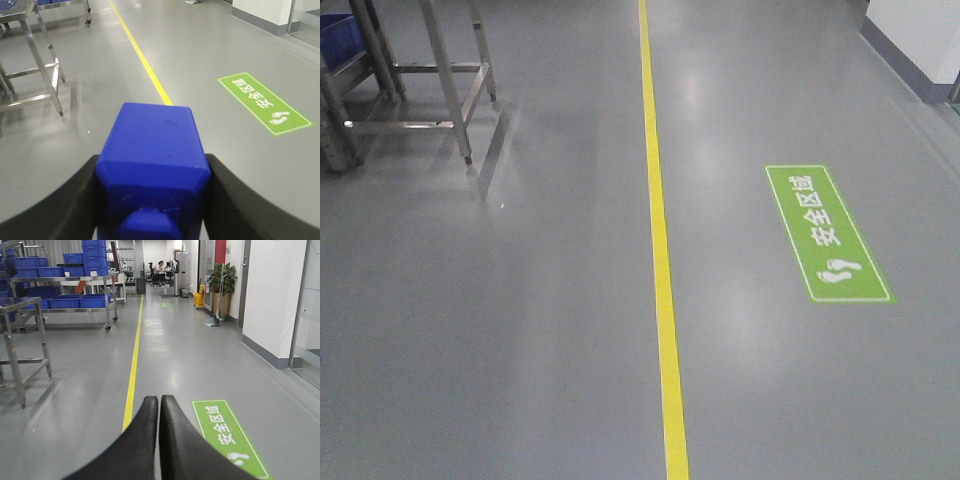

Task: Pour parts from conveyor to right shelf
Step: 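Drive along the yellow floor line past the bin cart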

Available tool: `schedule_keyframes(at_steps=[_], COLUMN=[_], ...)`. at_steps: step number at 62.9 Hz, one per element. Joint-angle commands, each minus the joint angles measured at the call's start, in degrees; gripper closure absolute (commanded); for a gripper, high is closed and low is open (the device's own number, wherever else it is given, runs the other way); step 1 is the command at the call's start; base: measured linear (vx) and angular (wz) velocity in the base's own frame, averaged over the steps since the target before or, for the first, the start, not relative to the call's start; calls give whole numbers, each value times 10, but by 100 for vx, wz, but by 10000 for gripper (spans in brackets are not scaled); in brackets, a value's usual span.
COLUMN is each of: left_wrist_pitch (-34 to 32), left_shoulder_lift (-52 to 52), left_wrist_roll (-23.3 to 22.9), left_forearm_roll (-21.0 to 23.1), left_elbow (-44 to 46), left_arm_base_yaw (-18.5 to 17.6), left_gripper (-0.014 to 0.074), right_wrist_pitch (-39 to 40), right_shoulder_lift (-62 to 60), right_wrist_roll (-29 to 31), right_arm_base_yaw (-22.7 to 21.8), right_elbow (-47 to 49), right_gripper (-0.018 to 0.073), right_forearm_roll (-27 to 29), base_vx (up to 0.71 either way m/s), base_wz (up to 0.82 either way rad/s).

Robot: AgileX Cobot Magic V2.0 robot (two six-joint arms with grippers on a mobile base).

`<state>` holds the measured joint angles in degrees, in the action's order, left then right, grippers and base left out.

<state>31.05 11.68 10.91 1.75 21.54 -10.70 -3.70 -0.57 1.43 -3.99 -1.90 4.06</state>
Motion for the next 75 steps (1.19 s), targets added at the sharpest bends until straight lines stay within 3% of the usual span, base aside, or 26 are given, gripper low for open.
schedule_keyframes(at_steps=[1, 75], left_wrist_pitch=[-47, -47], left_shoulder_lift=[5, 5], left_wrist_roll=[-6, -6], left_forearm_roll=[4, 4], left_elbow=[15, 15], left_arm_base_yaw=[-5, -5], left_gripper=[603, 603], right_wrist_pitch=[41, 41], right_shoulder_lift=[-10, -10], right_wrist_roll=[5, 5], right_arm_base_yaw=[-2, -2], right_elbow=[-9, -9], right_gripper=[568, 568], right_forearm_roll=[-4, -4], base_vx=[78, 87], base_wz=[-9, 2])
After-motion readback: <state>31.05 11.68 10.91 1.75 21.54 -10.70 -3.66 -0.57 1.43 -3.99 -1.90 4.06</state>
